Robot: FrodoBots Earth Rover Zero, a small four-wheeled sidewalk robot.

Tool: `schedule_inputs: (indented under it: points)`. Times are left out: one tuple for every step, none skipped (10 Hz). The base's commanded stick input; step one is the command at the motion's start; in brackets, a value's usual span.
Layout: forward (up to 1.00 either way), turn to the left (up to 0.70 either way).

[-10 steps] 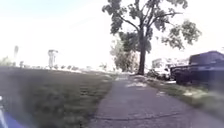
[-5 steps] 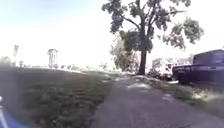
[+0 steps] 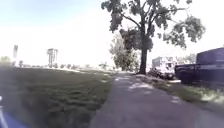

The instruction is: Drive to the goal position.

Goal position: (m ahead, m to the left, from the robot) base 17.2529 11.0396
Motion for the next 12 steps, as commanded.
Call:
schedule_inputs:
  points:
    - [0.70,0.00]
    - [0.70,0.00]
    - [0.70,0.00]
    - [0.70,0.00]
    - [0.70,0.00]
    - [0.70,0.00]
    - [0.70,0.00]
    - [0.70,0.00]
    - [0.70,0.00]
    - [0.70,0.00]
    - [0.70,0.00]
    - [0.70,0.00]
